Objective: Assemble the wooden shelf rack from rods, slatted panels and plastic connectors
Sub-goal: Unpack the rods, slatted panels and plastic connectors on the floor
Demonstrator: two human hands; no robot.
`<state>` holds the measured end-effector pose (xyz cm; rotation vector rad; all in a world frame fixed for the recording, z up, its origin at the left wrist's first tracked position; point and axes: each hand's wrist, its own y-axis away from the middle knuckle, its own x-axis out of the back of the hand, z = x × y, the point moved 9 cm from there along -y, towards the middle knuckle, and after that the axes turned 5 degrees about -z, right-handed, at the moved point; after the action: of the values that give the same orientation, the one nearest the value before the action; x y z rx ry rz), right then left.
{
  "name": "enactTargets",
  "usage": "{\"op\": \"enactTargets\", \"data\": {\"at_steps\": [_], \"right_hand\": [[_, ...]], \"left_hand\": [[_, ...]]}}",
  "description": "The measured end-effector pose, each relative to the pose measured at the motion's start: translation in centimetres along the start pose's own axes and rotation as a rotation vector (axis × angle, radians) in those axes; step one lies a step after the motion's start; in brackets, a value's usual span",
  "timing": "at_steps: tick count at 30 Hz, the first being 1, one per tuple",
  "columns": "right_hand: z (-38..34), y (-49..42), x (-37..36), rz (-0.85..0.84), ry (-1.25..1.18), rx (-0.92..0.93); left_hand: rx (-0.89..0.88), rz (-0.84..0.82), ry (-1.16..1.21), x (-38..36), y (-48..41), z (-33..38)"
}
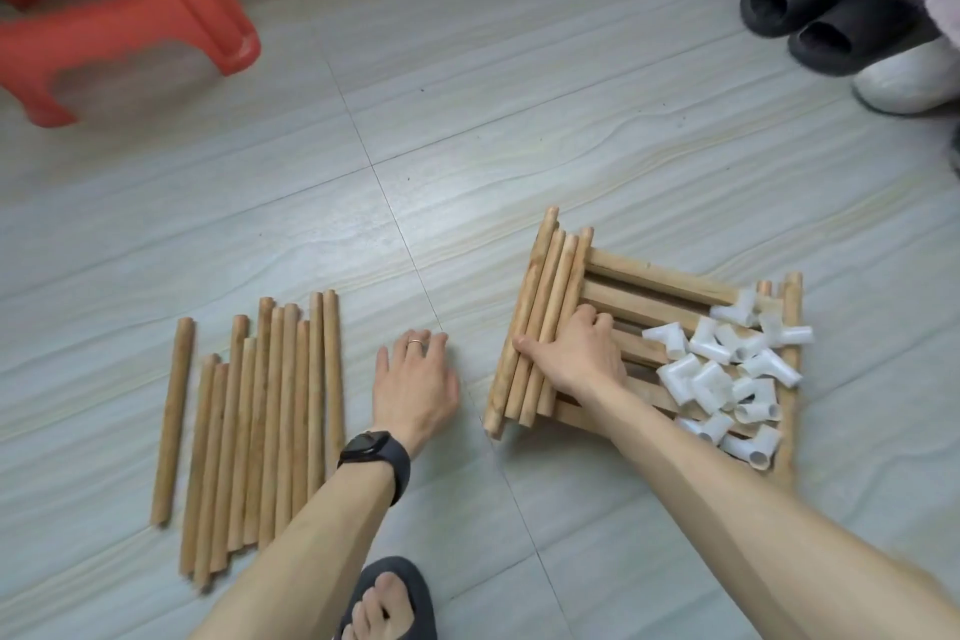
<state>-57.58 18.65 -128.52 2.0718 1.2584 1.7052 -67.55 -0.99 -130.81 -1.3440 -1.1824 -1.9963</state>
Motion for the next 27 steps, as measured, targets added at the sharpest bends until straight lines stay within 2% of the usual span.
{"op": "enactTargets", "data": {"at_steps": [2, 5, 10, 16, 19, 22, 24, 27], "right_hand": [[0.3, -0.4, 0.1, -0.013, -0.013, 0.001], [0.4, -0.5, 0.9, 0.022, 0.012, -0.009], [-0.5, 0.2, 0.8, 0.087, -0.028, 0.050], [1.2, -0.6, -0.4, -0.041, -0.323, 0.049], [1.7, -0.5, -0.6, -0.047, -0.425, 0.076], [1.8, 0.2, 0.0, -0.054, -0.478, 0.125], [0.7, 1.3, 0.1, -0.115, -0.448, 0.230], [-2.0, 3.4, -0.6, -0.211, -0.309, 0.388]], "left_hand": [[-0.133, 0.043, 0.238, 0.7, 0.0, 3.3], [-0.285, 0.007, 0.274, 0.5, 0.6, 7.2], [-0.205, -0.127, 0.302, -0.4, 0.7, 7.0], [-0.183, -0.217, 0.265, -0.4, -0.4, 6.4], [-0.154, -0.249, 0.480, -0.1, -0.7, 5.8], [-0.052, -0.169, 0.813, 1.9, -1.2, 5.2], [-0.003, -0.171, 0.997, 3.2, -1.8, 5.4], [-0.025, -0.235, 1.199, 4.8, -2.8, 6.8]]}}
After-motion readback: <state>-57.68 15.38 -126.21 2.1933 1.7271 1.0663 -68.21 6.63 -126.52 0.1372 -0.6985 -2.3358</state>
